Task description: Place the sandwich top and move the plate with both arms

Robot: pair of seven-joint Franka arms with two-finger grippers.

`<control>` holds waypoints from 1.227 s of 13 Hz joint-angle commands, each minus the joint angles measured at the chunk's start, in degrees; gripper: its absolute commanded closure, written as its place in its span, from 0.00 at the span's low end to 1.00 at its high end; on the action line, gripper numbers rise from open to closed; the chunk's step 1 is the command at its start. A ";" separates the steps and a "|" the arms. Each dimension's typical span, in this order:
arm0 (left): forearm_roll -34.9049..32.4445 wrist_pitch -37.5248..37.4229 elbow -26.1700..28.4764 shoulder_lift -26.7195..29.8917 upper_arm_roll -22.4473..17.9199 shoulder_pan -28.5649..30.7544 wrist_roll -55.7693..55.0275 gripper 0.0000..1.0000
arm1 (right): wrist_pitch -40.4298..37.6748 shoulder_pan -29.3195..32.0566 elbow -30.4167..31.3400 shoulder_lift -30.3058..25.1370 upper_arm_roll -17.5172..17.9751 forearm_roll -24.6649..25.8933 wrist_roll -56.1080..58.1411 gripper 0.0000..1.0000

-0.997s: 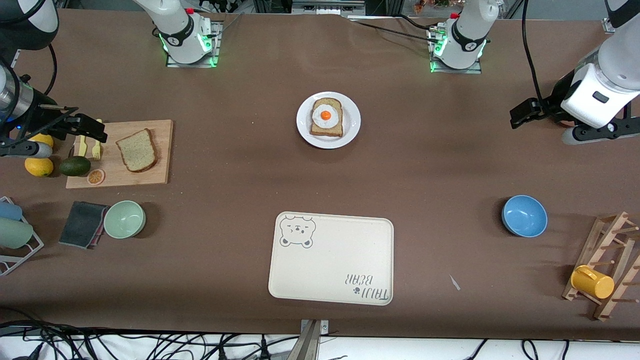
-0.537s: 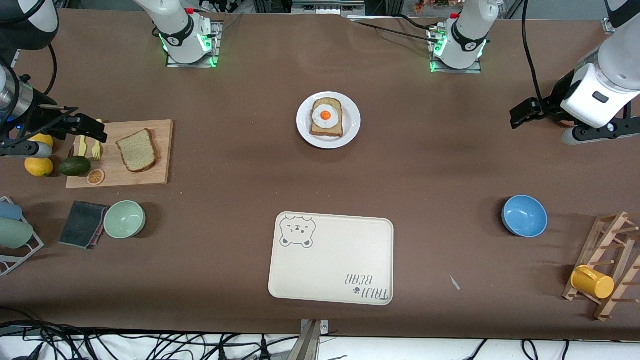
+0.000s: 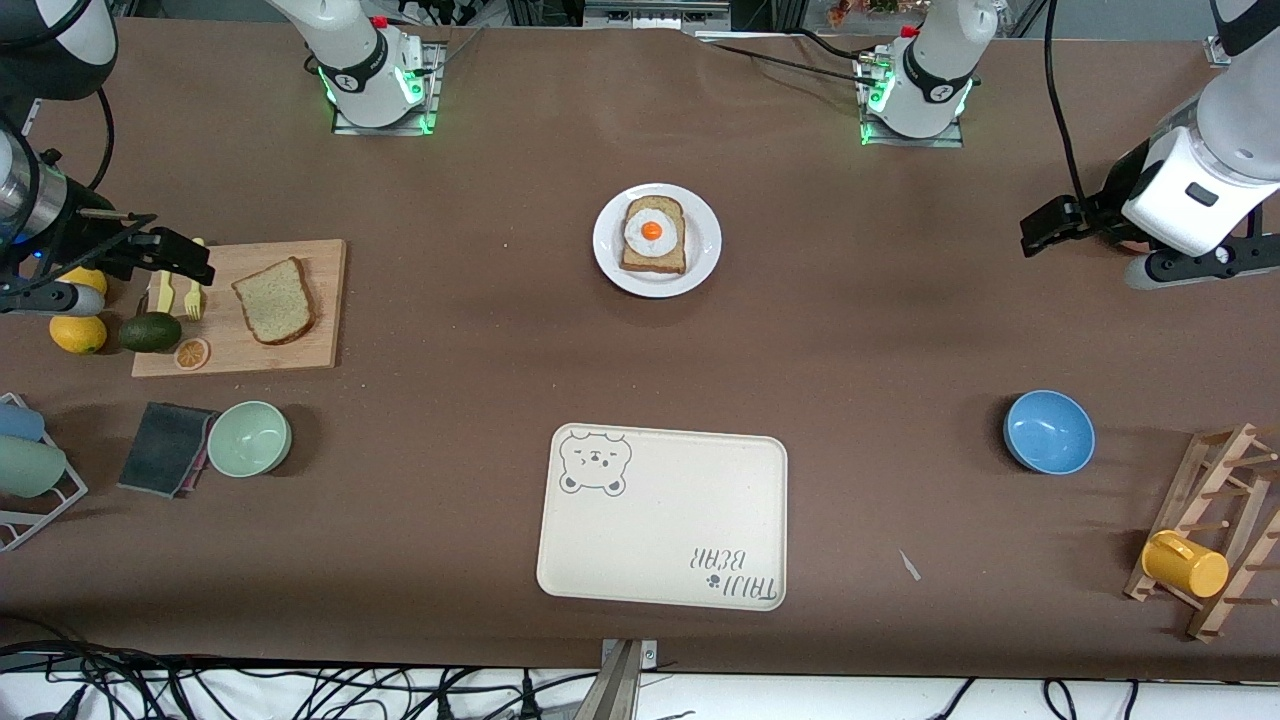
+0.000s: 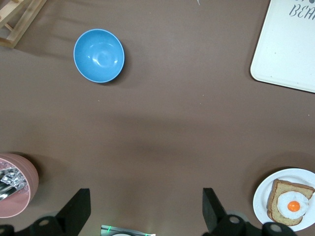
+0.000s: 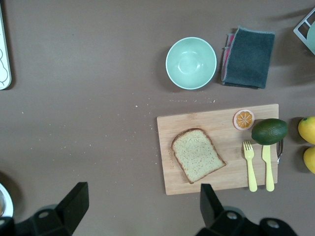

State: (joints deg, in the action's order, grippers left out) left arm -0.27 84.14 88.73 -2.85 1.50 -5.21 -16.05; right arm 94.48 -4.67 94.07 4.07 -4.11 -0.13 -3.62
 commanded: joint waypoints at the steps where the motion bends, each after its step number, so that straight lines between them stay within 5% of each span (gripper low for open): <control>1: -1.05 -0.90 -0.14 0.48 0.08 -0.06 0.58 0.00 | -0.52 0.19 -0.03 -0.20 0.24 0.39 0.10 0.00; 11: -1.05 -1.17 -0.23 0.48 0.08 -0.24 0.58 0.00 | -0.26 0.01 -0.12 -0.02 0.33 0.57 -0.25 0.00; 14: -1.05 -1.25 -0.23 0.48 0.08 -0.24 0.58 0.00 | -0.25 -0.17 -0.29 4.00 0.41 1.00 1.07 0.00; 16: -1.05 -1.26 -0.31 0.48 0.08 -0.24 0.58 0.00 | -0.43 -2.17 -0.12 7.25 0.59 6.60 5.18 0.00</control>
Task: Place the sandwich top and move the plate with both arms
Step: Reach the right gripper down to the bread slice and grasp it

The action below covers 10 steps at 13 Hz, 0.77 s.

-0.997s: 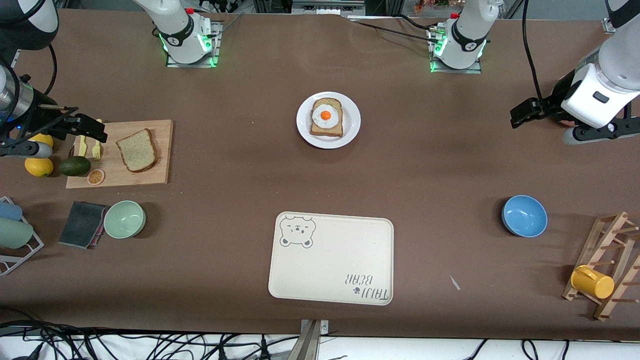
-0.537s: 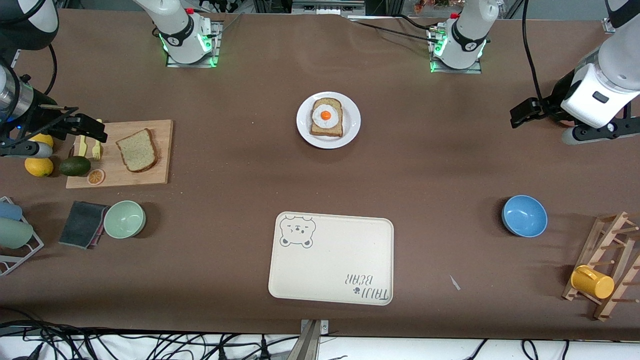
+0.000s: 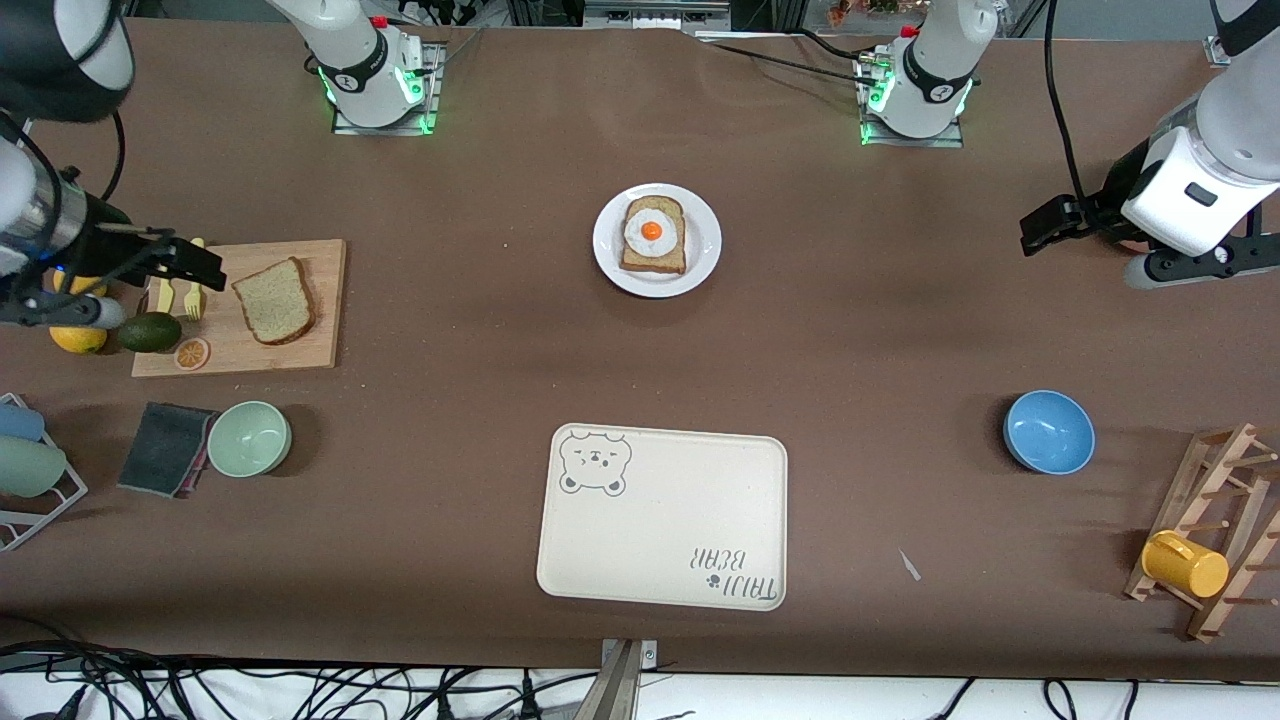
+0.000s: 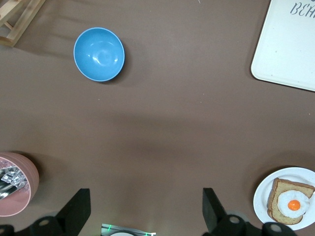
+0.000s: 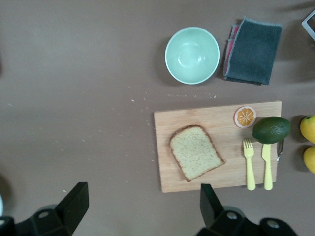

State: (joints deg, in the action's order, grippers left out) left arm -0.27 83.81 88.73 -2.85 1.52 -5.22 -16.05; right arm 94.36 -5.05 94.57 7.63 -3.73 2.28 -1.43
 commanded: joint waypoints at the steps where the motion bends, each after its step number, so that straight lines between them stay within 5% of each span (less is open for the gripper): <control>1: -1.05 -0.93 -0.22 0.47 0.06 -0.22 0.59 0.00 | 1.52 -1.89 1.82 3.79 0.04 4.92 3.54 0.00; 7: -1.05 -0.93 -0.75 0.47 0.15 -0.31 0.59 0.00 | 26.54 -1.98 29.57 -4.46 -0.40 5.72 3.28 0.00; 10: -1.05 -1.19 -0.75 0.47 0.06 -0.31 0.59 0.00 | 33.78 -1.89 37.51 -3.33 -1.63 6.33 3.37 0.00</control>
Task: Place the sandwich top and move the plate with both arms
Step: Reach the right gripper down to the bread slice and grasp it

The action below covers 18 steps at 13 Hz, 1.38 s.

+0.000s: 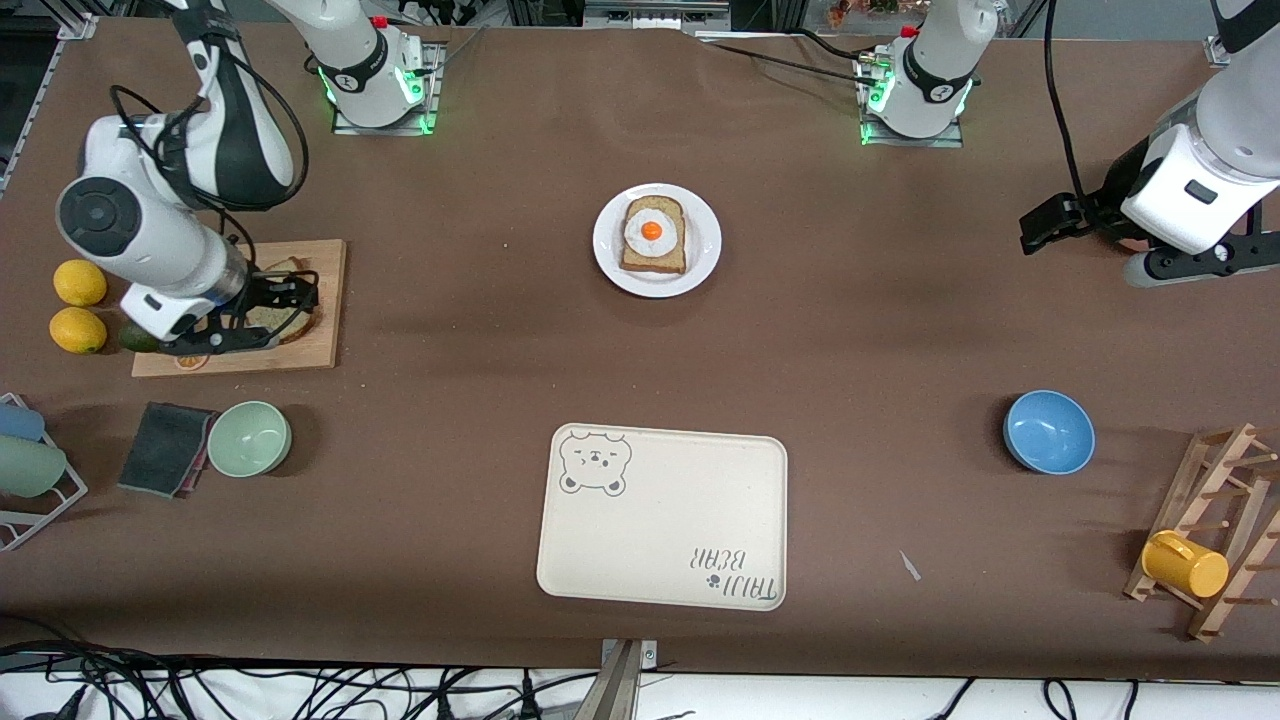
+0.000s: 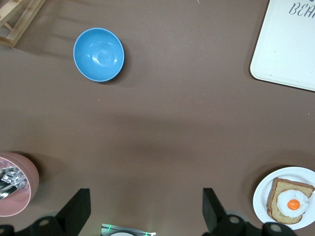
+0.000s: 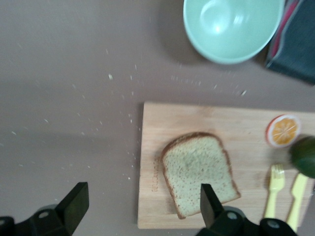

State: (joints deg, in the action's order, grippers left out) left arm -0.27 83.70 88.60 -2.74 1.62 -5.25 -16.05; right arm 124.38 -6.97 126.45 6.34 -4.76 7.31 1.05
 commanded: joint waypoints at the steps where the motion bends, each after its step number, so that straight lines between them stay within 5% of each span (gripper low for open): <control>1: -0.96 -1.09 -0.62 0.37 0.05 -0.28 0.58 0.00 | 4.72 0.03 6.34 -0.72 -0.60 3.56 0.88 0.00; 4: -0.96 -1.09 -0.62 0.37 0.05 -0.28 0.58 0.00 | 7.45 0.20 7.05 4.63 -1.74 10.43 0.62 0.00; 6: -0.96 -1.09 -0.54 0.37 0.05 -0.28 0.58 0.00 | 10.87 0.29 6.97 8.15 -3.41 10.71 0.62 0.01; 10: -1.05 -1.09 -0.62 0.37 0.05 -0.28 0.58 0.00 | 12.47 0.29 6.97 10.36 -3.68 10.71 0.53 0.17; 12: -0.96 -1.09 -0.62 0.37 0.05 -0.28 0.58 0.00 | 12.47 0.29 7.05 10.63 -3.68 10.62 0.53 0.30; 18: -1.05 -1.09 -0.54 0.37 0.05 -0.28 0.58 0.00 | 12.56 -0.15 6.70 12.47 -3.68 10.27 0.44 0.90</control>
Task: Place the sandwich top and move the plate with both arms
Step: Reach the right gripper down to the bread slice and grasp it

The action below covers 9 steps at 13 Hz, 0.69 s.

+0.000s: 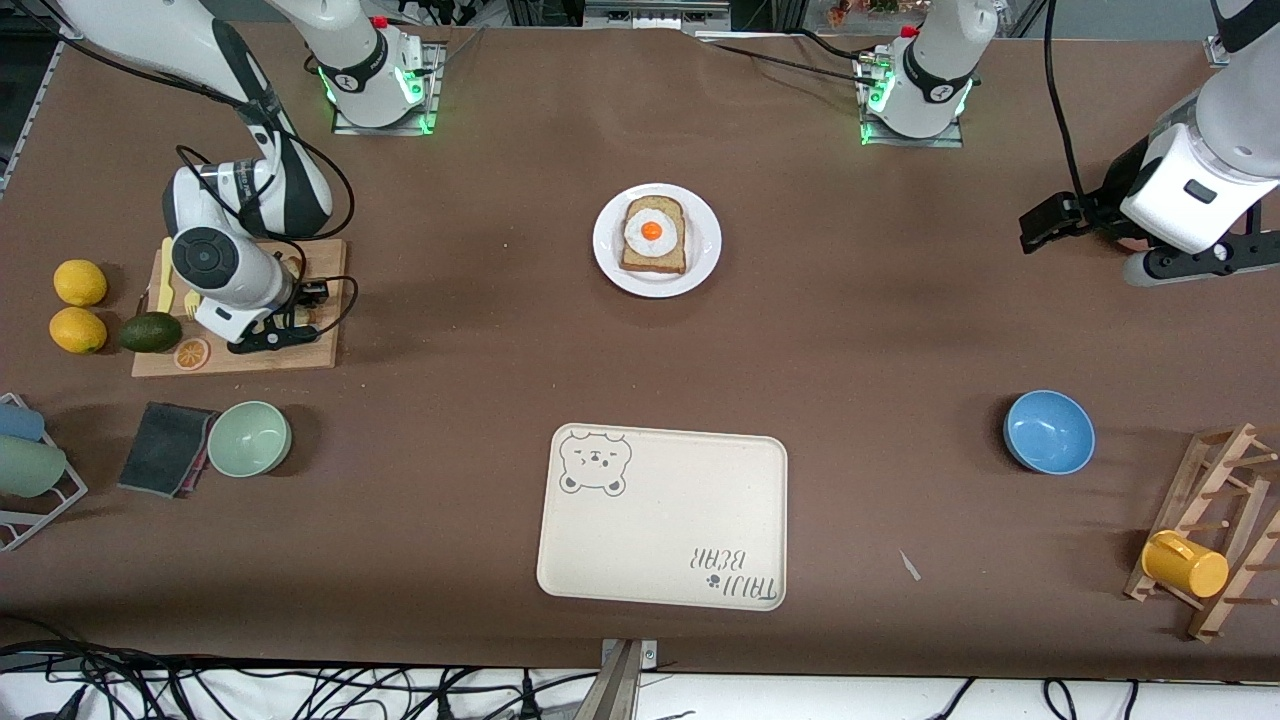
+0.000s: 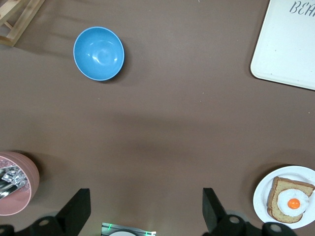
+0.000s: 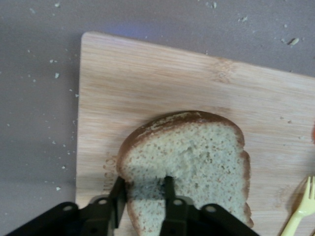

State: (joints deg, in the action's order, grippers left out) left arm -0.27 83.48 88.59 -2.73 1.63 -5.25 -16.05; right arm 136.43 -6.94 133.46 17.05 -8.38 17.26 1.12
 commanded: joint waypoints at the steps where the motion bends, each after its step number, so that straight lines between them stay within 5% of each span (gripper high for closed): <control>1: -1.05 -0.86 -0.53 0.36 0.04 -0.28 0.58 0.00 | 0.77 -0.26 -0.39 1.93 0.03 0.23 0.37 0.96; 9: -0.96 -0.86 -0.53 0.27 -0.05 -0.19 0.58 0.00 | -5.17 -0.88 -3.63 0.88 1.86 -0.04 -4.36 1.00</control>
State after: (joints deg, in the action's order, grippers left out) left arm -0.27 83.40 88.59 -2.73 1.63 -5.25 -16.05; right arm 134.94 -7.33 132.80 17.06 -7.94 17.25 -0.74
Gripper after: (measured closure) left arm 0.000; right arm 0.907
